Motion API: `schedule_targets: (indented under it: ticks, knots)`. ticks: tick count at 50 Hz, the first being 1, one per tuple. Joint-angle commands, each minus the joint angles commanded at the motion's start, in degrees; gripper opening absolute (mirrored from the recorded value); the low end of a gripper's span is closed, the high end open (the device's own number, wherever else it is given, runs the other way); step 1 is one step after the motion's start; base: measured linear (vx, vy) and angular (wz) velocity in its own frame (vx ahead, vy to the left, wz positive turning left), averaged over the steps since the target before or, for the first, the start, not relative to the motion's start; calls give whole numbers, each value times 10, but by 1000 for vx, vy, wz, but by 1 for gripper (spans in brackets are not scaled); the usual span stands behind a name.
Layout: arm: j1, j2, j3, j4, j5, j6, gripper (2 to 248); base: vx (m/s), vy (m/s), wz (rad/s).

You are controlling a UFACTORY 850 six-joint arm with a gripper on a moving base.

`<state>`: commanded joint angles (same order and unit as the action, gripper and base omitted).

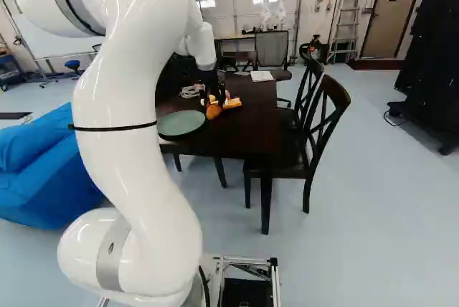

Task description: Move the croissant to the empty plate

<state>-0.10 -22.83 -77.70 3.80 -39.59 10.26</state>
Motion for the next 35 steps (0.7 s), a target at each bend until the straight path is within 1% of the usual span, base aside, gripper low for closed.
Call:
schedule_targets:
  ticks: [27,35]
  knots:
    - [41,30,-8,0,-24,0,103,0,0,0]
    - [54,29,-17,0,-30,0,103,0,0,0]
